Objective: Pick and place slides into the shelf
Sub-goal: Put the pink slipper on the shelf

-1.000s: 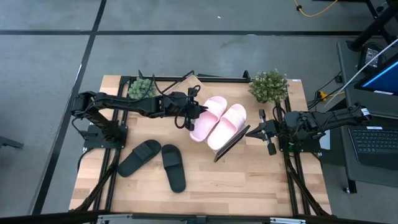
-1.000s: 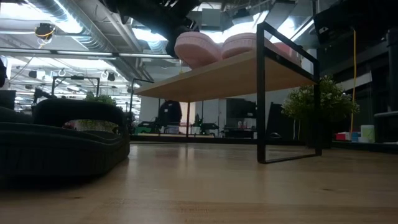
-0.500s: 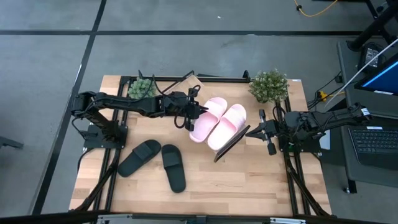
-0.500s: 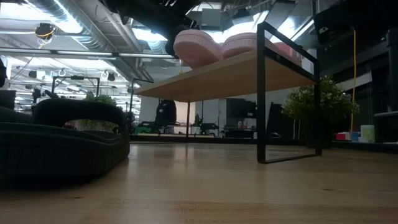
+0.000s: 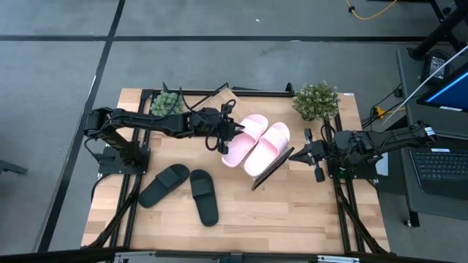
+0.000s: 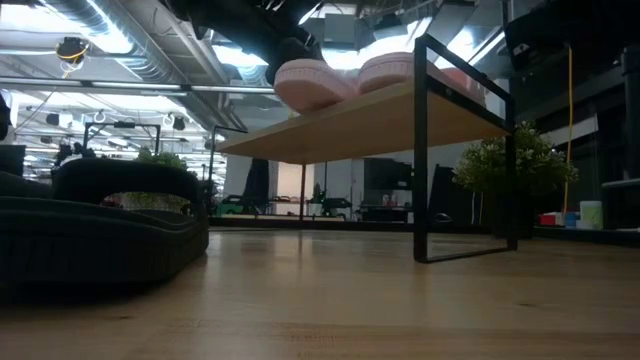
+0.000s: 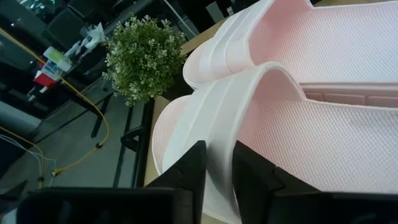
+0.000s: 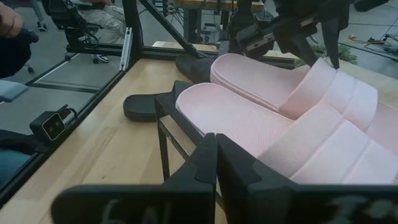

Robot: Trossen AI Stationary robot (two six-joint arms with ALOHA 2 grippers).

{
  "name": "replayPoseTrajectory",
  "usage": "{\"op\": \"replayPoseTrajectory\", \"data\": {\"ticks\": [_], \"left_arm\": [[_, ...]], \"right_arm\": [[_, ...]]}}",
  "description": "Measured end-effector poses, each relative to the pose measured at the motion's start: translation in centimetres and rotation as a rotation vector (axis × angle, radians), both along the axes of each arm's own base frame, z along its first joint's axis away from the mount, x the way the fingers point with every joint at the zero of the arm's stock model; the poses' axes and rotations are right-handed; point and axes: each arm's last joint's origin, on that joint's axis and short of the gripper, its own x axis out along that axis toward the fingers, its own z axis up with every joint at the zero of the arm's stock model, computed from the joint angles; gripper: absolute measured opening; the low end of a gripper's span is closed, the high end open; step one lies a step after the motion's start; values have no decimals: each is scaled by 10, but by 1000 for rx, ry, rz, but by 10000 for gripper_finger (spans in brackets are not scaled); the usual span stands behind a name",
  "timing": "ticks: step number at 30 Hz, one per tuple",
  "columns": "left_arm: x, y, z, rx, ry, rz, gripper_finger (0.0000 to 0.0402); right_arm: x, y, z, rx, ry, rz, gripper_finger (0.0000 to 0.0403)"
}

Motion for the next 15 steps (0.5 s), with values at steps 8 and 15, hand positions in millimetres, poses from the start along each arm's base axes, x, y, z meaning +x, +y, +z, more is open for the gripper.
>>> {"op": "replayPoseTrajectory", "data": {"ticks": [8, 15], "left_arm": [[0, 0, 0, 6, 1, 9, 108], [0, 0, 0, -18, -6, 21, 122]], "right_arm": [[0, 0, 0, 0, 0, 0, 11], [0, 0, 1, 2, -9, 0, 12]]}}
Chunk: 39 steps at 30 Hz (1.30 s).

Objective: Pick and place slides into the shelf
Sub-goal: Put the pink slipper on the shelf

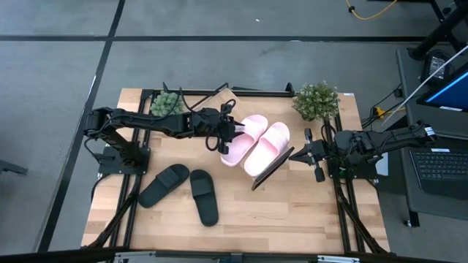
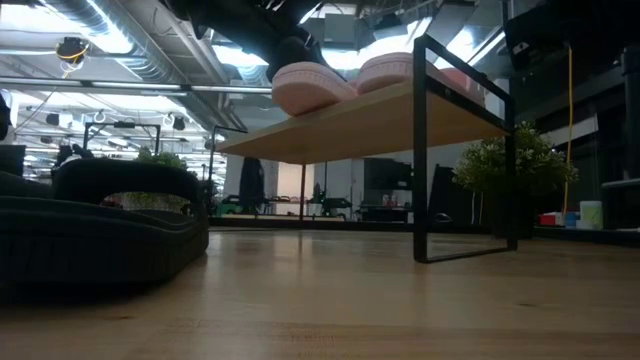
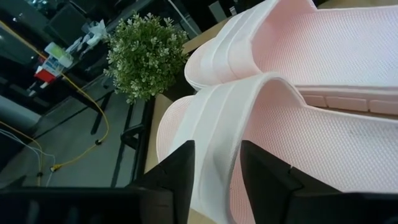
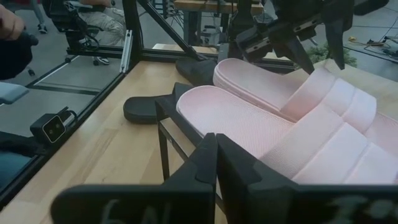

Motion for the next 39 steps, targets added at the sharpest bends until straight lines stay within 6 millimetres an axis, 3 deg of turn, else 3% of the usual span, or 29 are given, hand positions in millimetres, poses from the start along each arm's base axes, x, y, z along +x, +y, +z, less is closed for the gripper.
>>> {"op": "replayPoseTrajectory", "data": {"ticks": [25, 39], "left_arm": [[1, -6, 1, 40, 2, -34, 117], [5, -4, -5, 51, 11, -16, 28]], "right_arm": [[0, 0, 0, 3, -3, 0, 12], [0, 0, 1, 6, -5, -1, 12]]}}
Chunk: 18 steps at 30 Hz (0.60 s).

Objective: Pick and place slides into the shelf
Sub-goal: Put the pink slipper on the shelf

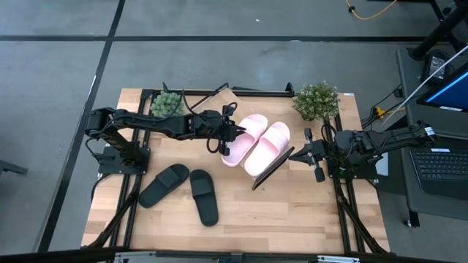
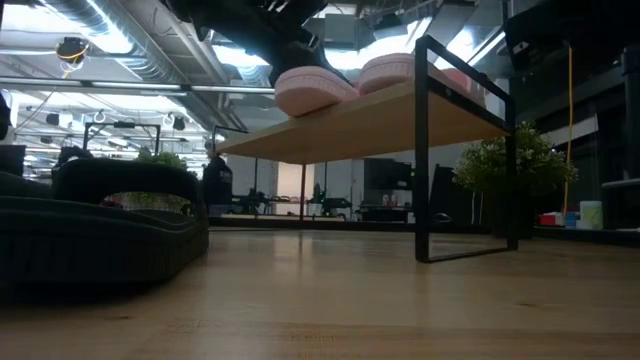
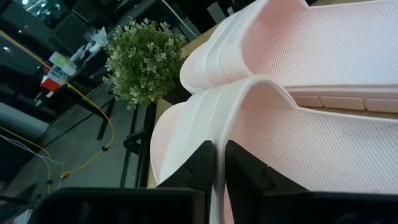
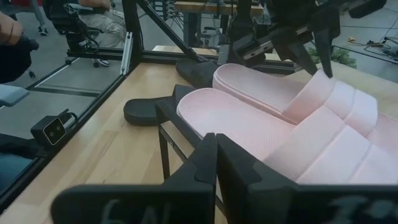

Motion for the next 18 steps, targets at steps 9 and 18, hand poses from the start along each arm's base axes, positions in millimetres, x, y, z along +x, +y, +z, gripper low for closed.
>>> {"op": "replayPoseTrajectory", "data": {"ticks": [9, 18], "left_arm": [[0, 0, 0, 8, -3, -3, 6], [2, 1, 4, 49, -41, 9, 3]], "right_arm": [[0, 0, 0, 0, 0, 0, 12], [2, 0, -1, -3, 10, 0, 12]]}}
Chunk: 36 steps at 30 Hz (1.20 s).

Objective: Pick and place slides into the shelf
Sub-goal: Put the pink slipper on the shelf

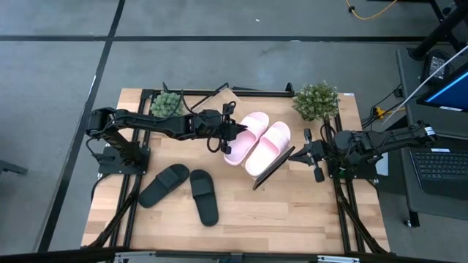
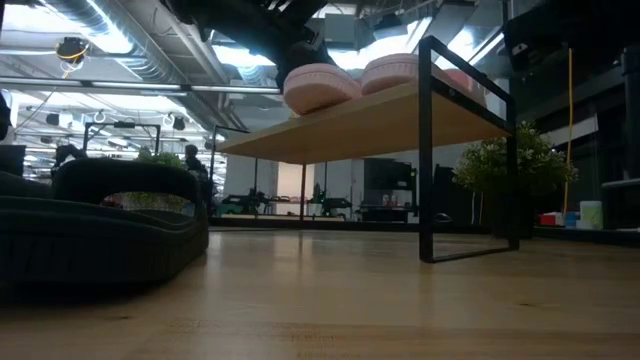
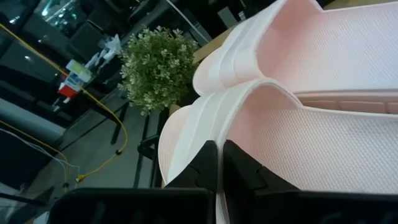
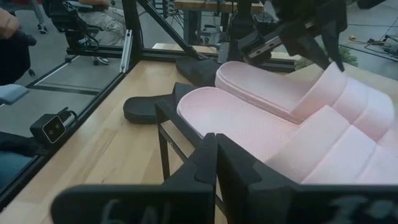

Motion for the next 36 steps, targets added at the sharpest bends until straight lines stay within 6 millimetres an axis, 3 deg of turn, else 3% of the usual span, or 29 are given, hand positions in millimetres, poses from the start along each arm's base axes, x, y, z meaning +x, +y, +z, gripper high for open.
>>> {"op": "replayPoseTrajectory", "data": {"ticks": [25, 36], "left_arm": [[3, -1, -3, -28, 2, -70, 8], [3, -1, -3, -30, -3, -71, 57]], "right_arm": [[7, 2, -3, 1, 22, 24, 12], [7, 2, -3, -1, 23, 29, 12]]}}
